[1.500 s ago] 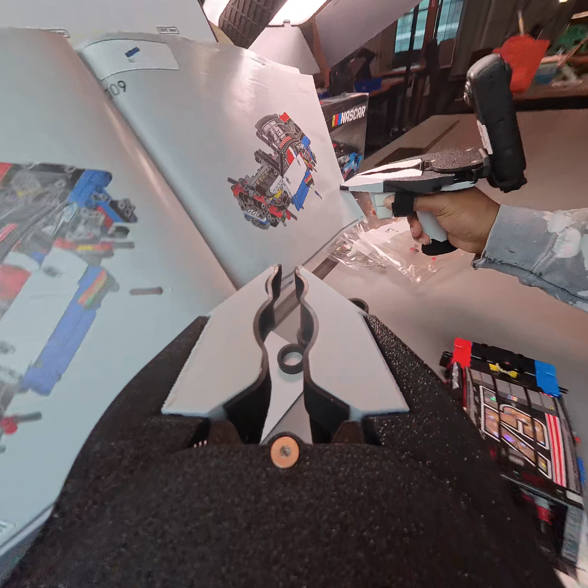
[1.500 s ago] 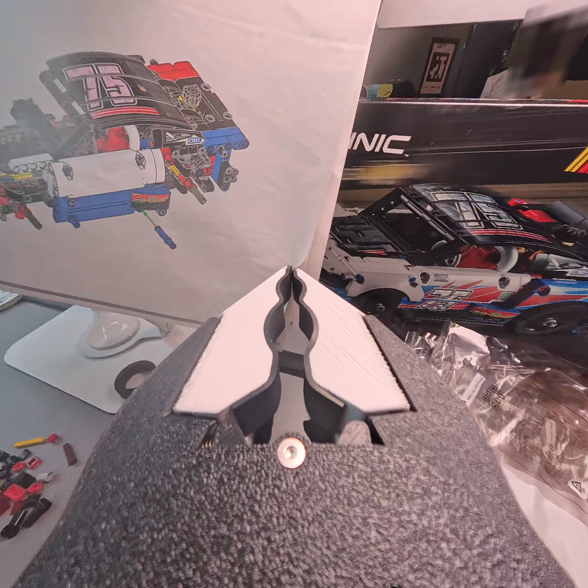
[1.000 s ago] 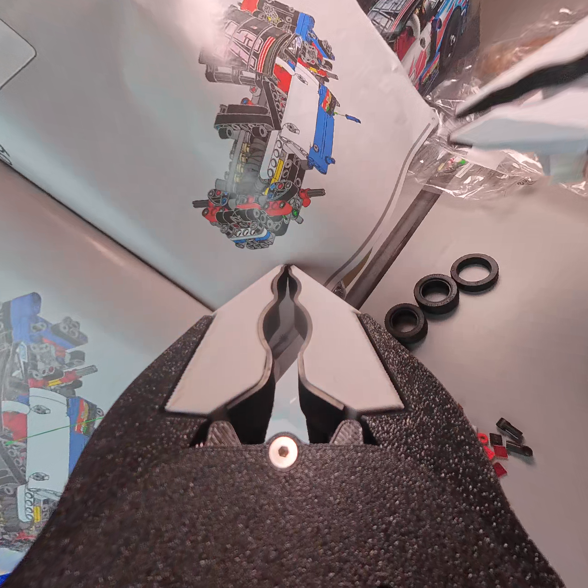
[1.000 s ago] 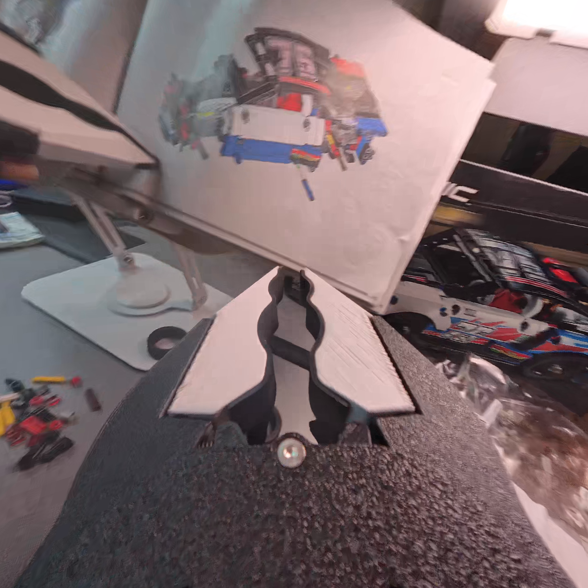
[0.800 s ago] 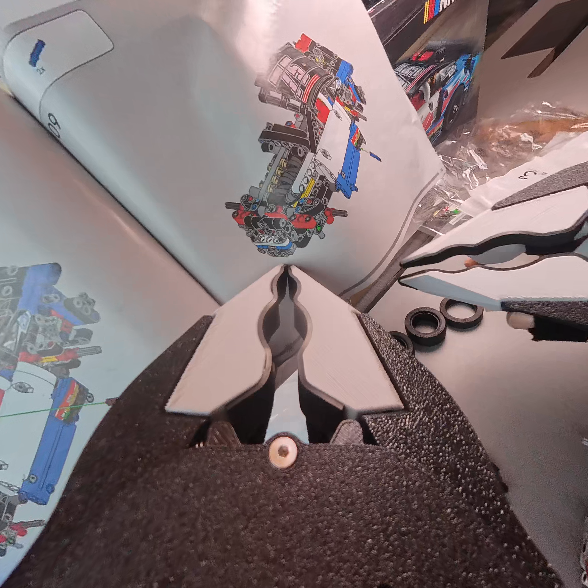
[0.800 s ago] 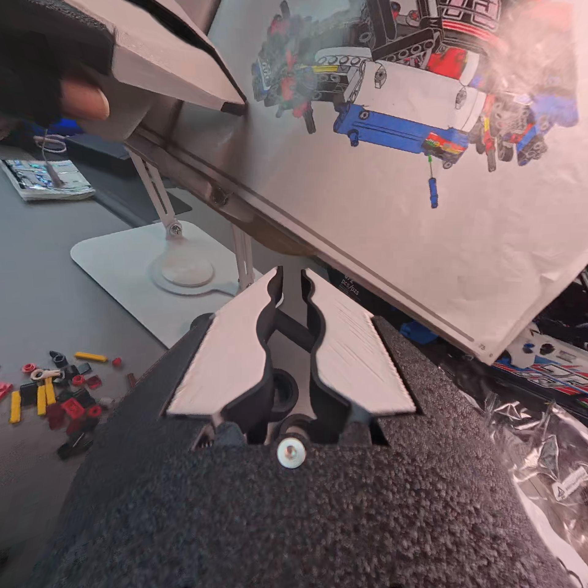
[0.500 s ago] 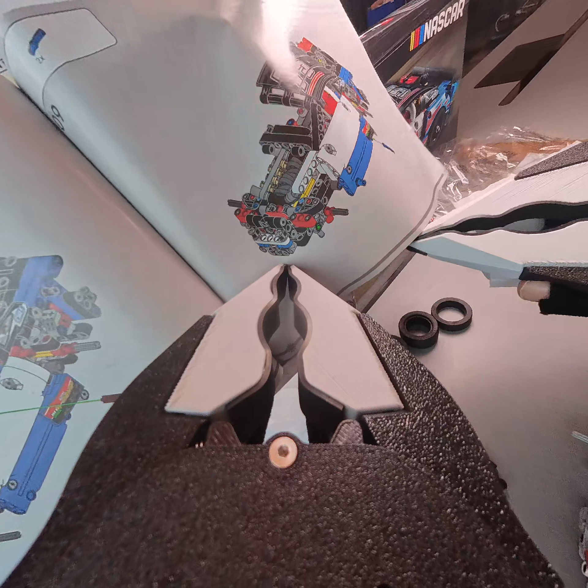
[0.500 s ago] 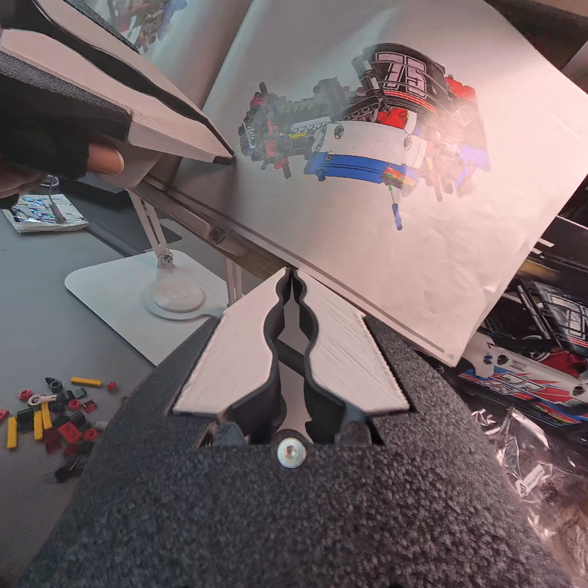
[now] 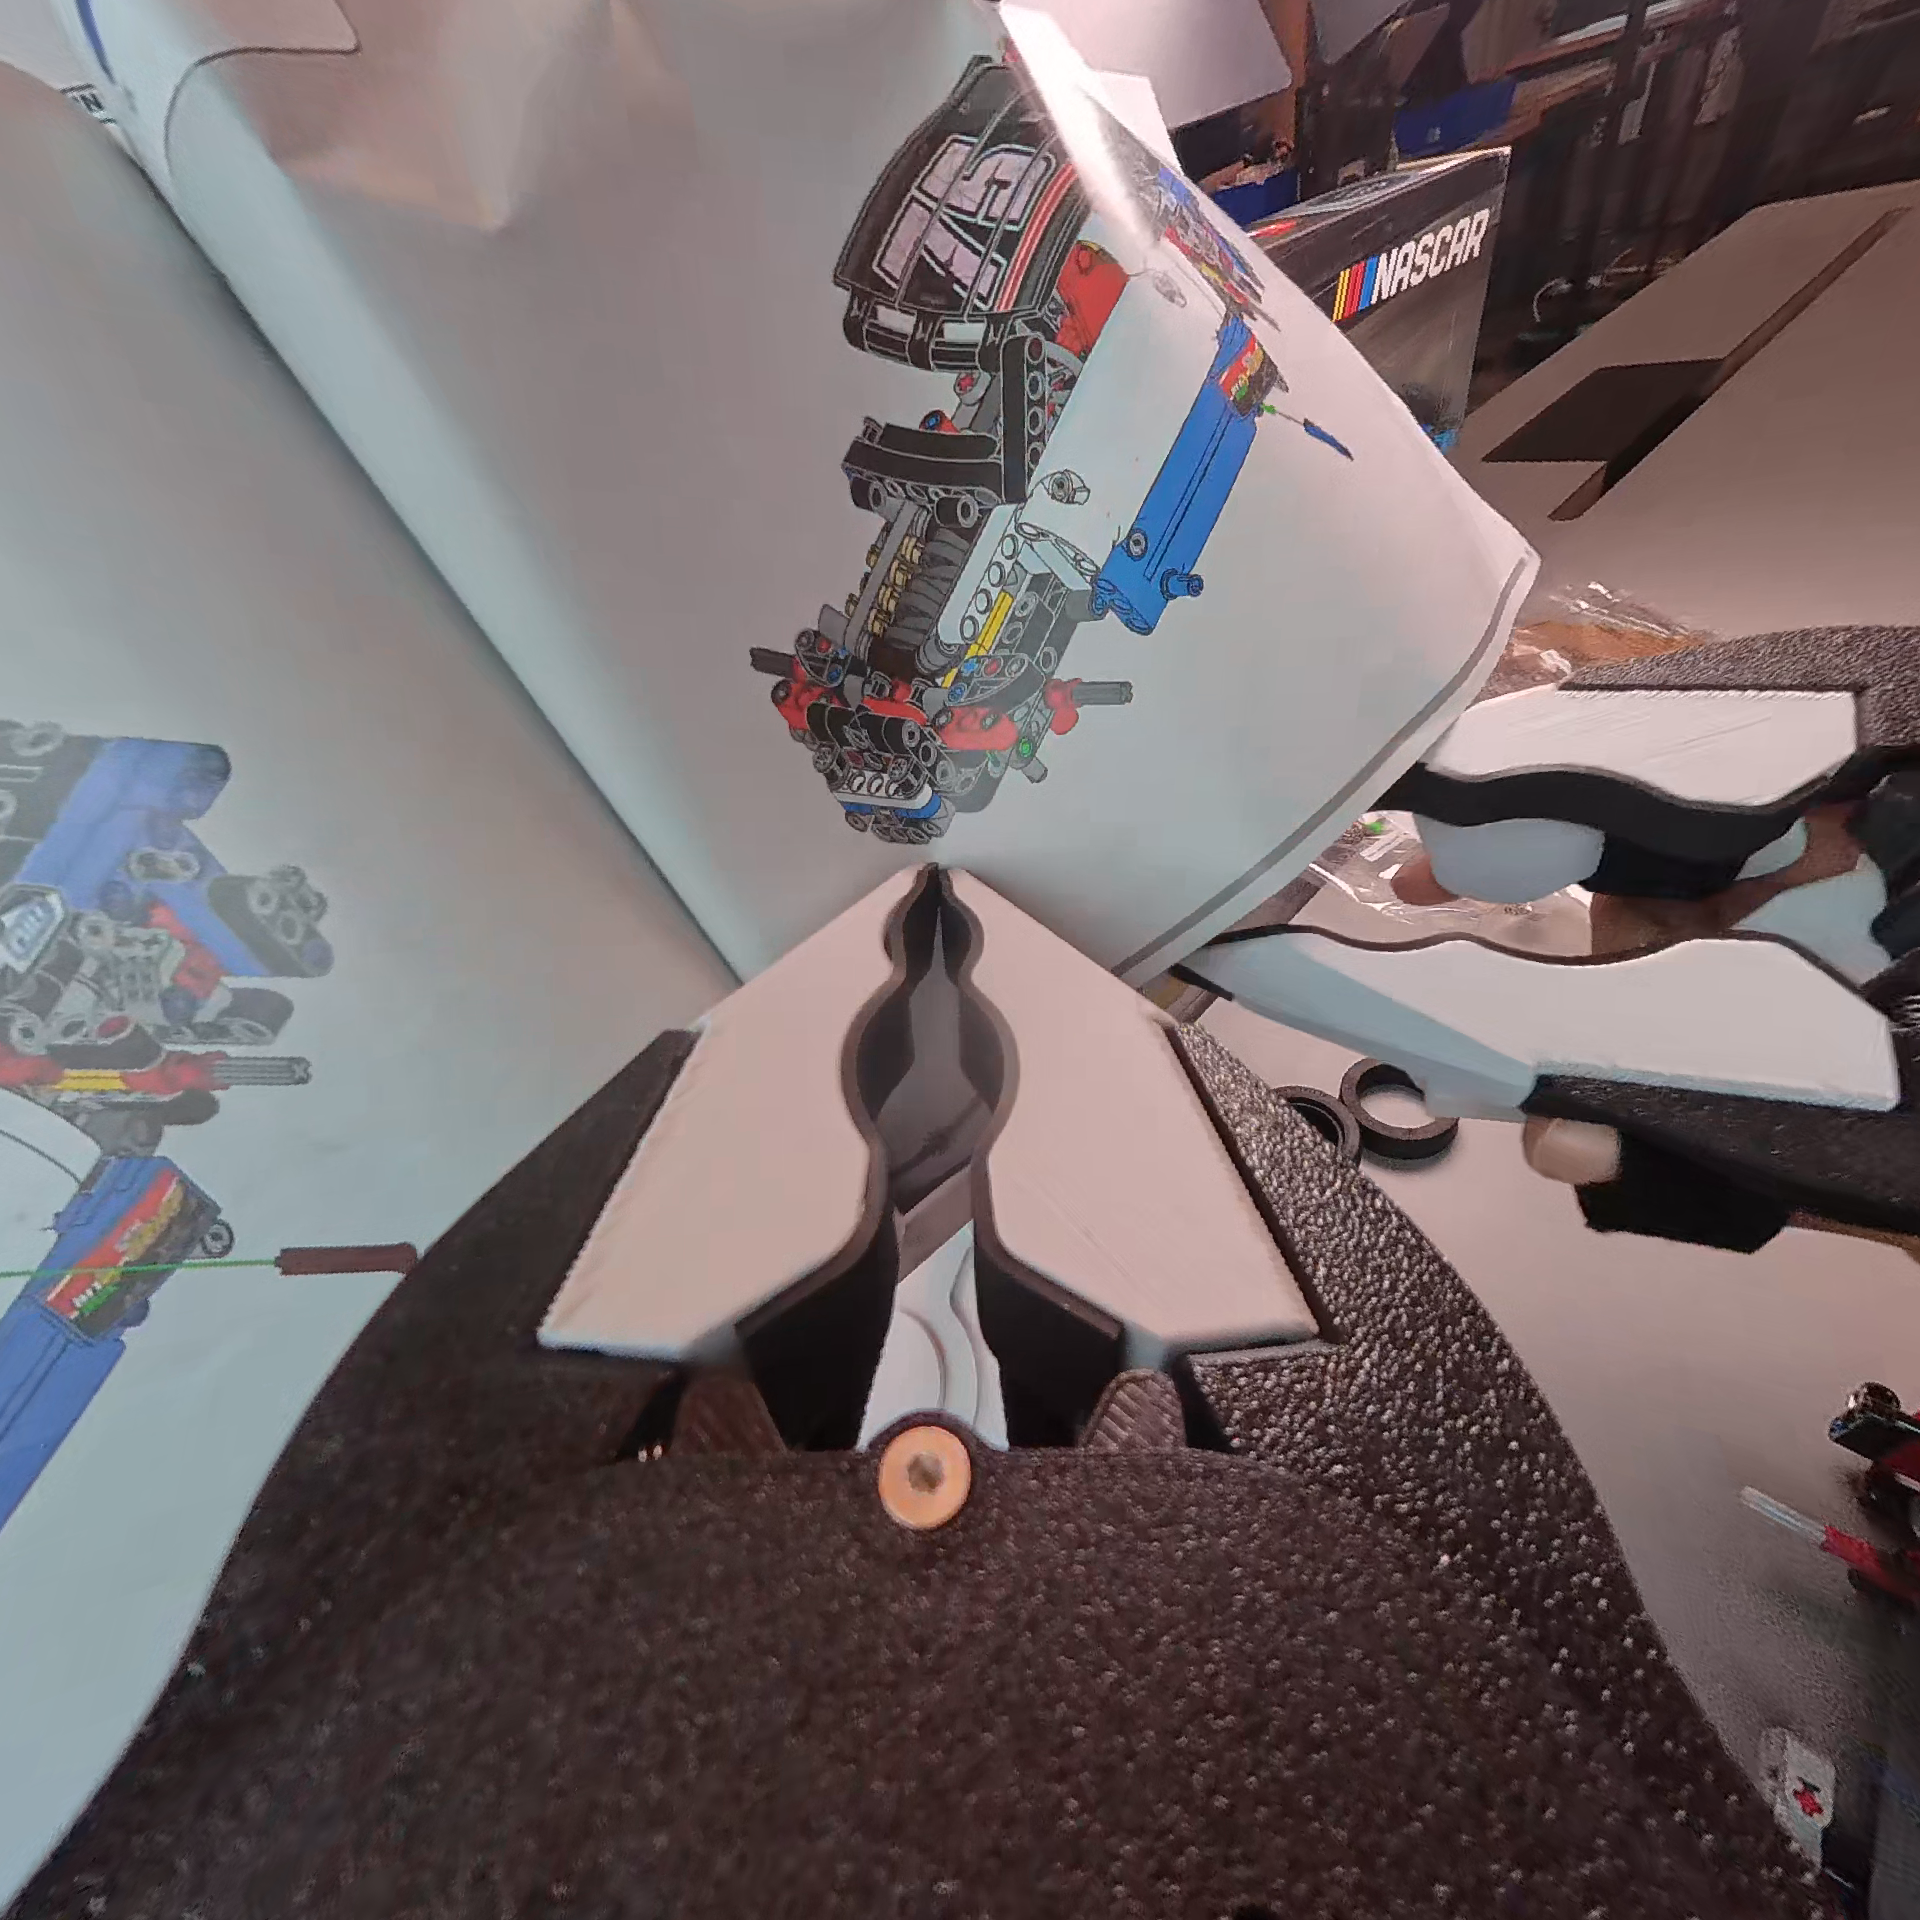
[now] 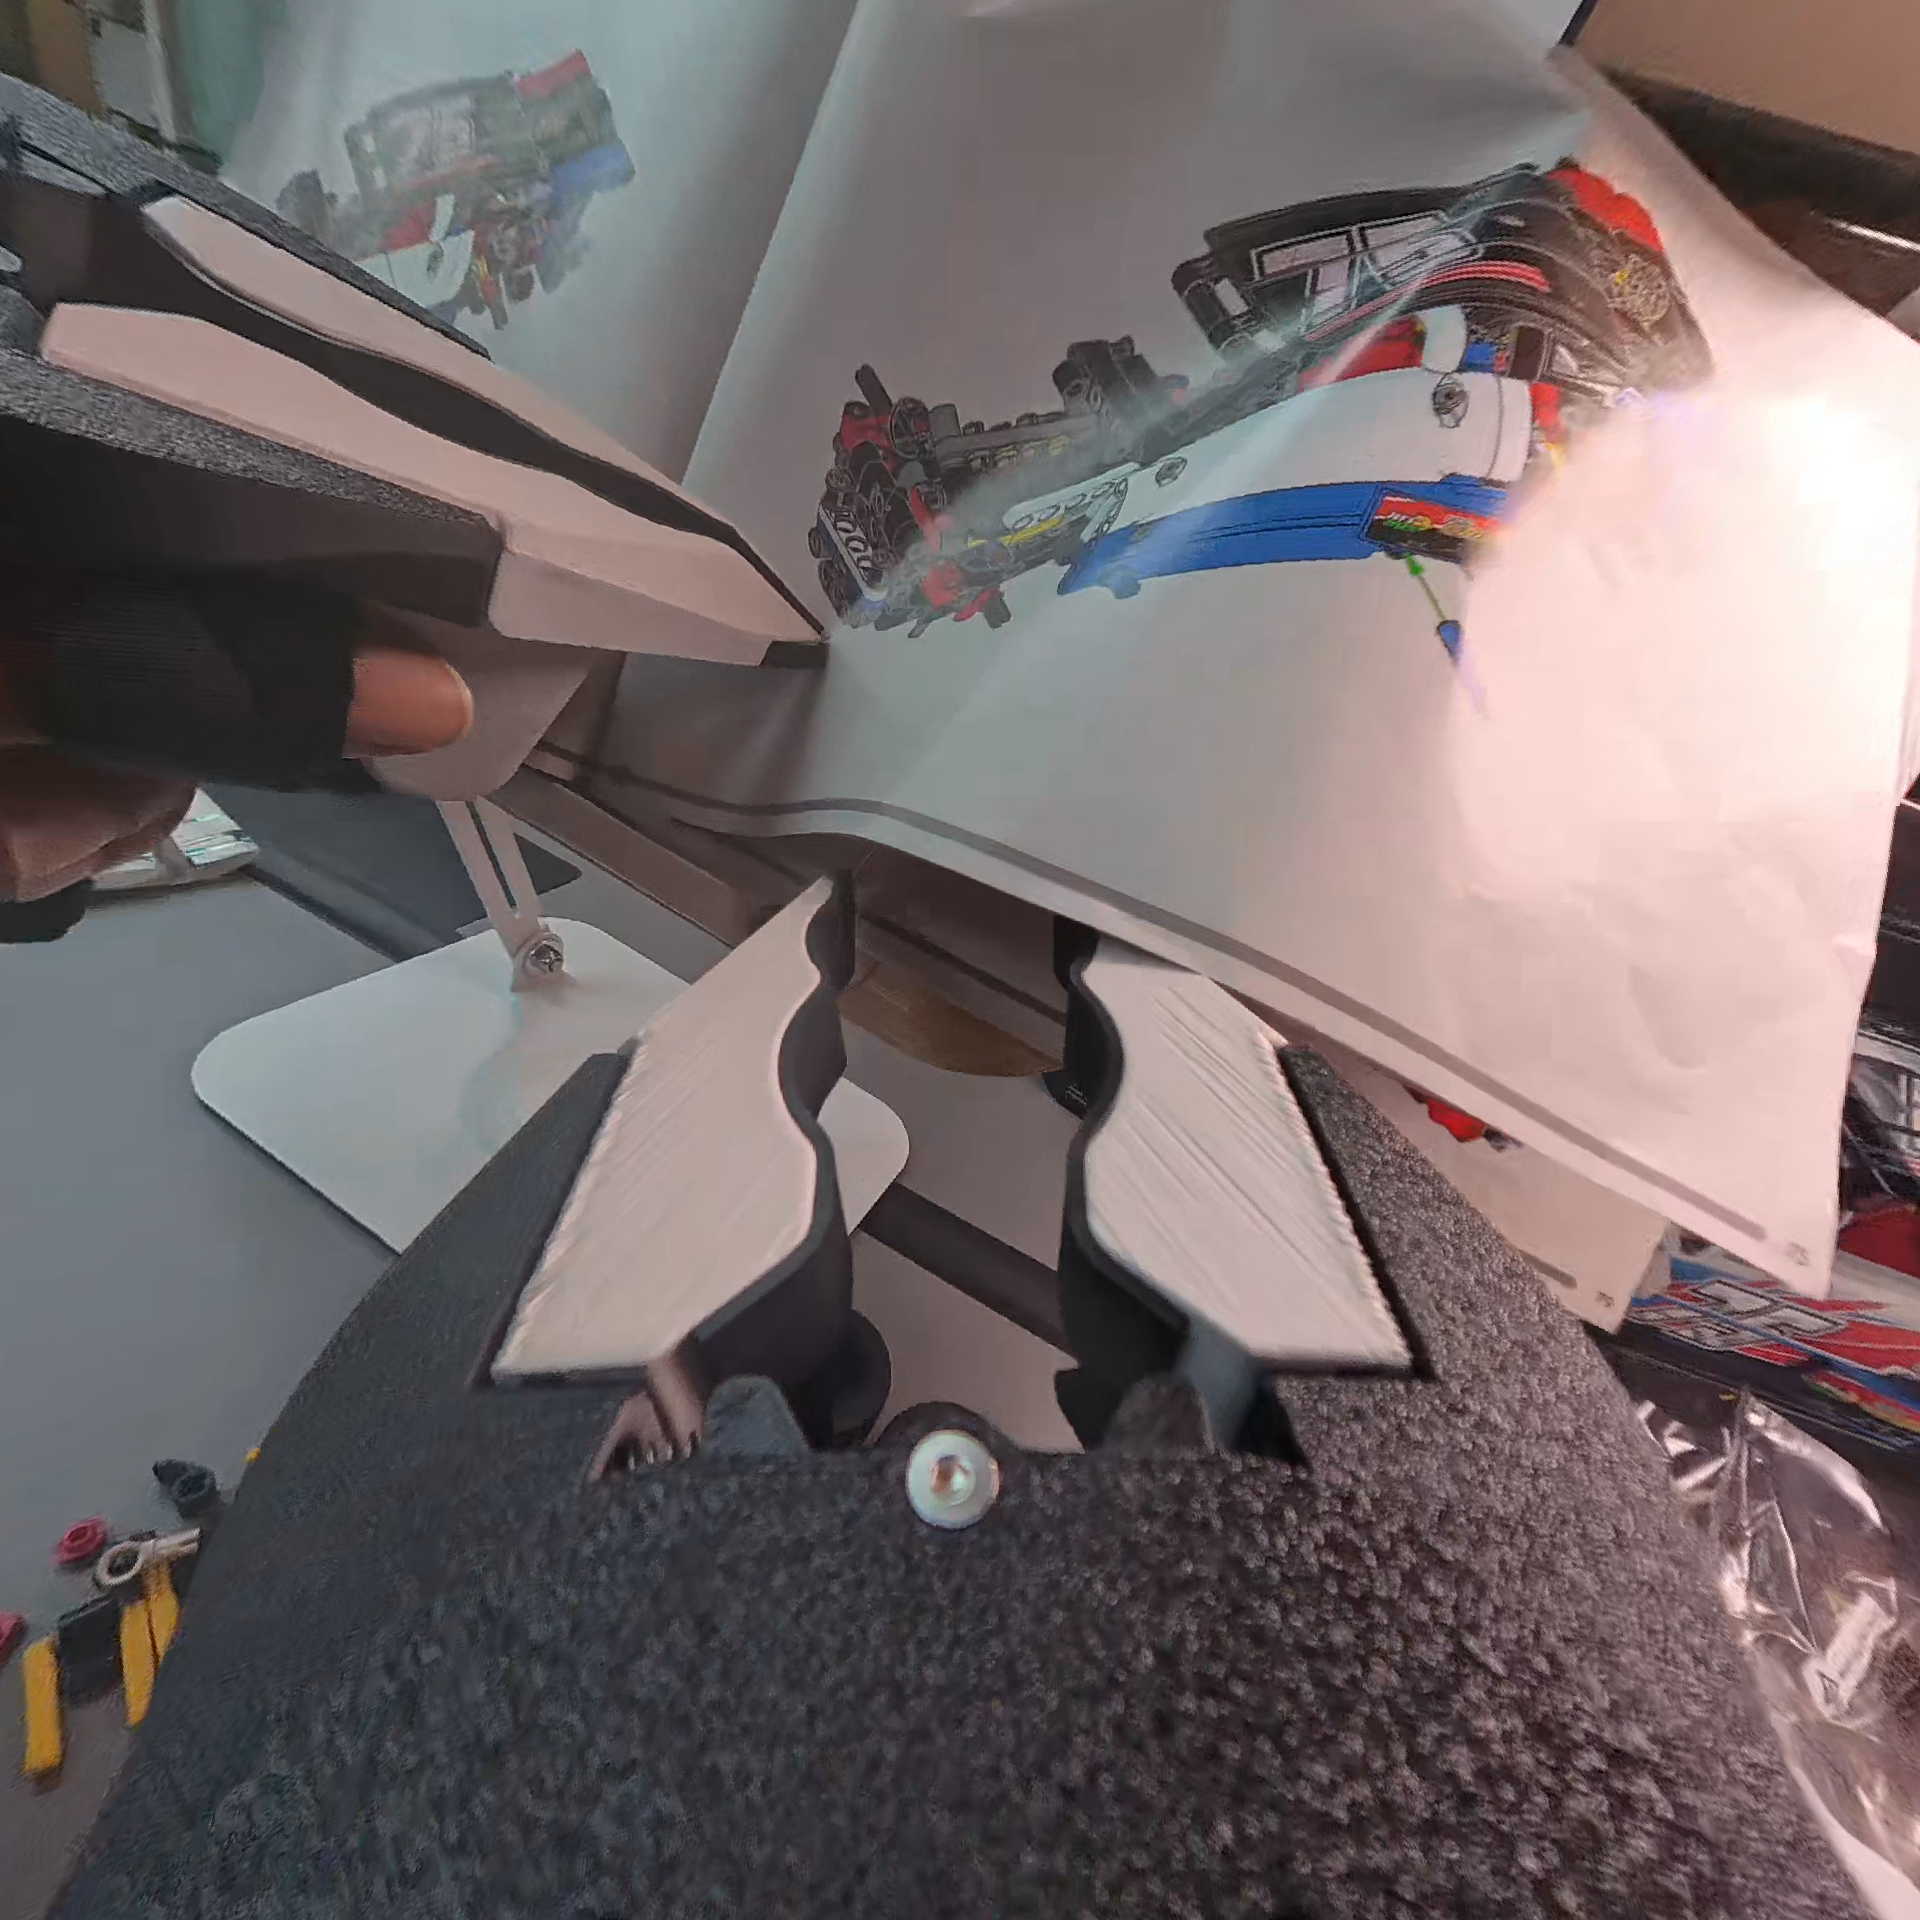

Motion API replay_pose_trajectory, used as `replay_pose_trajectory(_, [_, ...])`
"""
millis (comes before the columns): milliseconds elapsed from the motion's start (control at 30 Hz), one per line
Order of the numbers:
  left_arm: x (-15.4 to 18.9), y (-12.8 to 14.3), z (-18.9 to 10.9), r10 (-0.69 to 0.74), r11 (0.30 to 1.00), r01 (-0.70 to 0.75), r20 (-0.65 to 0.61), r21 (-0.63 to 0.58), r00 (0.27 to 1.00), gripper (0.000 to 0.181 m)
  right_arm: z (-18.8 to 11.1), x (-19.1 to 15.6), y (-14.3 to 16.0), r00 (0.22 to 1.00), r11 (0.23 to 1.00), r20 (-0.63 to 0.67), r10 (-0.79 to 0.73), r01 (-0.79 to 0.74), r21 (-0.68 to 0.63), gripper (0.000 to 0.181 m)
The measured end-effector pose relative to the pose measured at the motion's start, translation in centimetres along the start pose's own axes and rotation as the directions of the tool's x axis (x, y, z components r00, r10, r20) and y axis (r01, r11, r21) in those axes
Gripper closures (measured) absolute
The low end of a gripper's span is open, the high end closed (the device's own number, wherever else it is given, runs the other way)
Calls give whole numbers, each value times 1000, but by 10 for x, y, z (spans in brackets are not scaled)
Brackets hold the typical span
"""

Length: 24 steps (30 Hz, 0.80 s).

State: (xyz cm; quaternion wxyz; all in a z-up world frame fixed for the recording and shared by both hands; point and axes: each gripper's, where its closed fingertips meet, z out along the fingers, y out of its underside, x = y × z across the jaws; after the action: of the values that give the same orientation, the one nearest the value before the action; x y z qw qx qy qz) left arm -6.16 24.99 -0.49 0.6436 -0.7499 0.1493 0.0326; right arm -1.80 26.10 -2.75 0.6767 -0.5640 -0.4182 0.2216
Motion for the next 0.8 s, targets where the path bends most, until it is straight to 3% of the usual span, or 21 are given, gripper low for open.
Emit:
replay_pose_trajectory(333, [0,-1,2,2,1000,-2,21,6,1000,181,15,0,-5,974,984,-162,157,-169,-61,153])
replay_pose_trajectory(433, [0,0,3,10,1000,-11,41,7,999,181,16,-5,-6,973,983,-166,160,-173,-67,178])
replay_pose_trajectory(533, [0,1,3,41,999,-41,57,1,998,181,13,-2,-1,914,927,-173,367,-375,-17,180])
replay_pose_trajectory(600, [0,1,4,63,998,-63,72,-7,995,181,8,1,7,758,766,-128,640,-642,29,180])
replay_pose_trajectory(667, [0,2,5,80,997,-78,86,-20,993,181,3,2,18,487,490,-55,872,-868,77,180])
replay_pose_trajectory(733, [2,3,8,111,993,-107,97,-42,989,181,1,1,27,215,213,14,977,-973,85,180])
replay_pose_trajectory(800, [5,4,10,157,987,-151,116,-61,981,181,0,-2,35,64,61,39,997,-995,83,180])
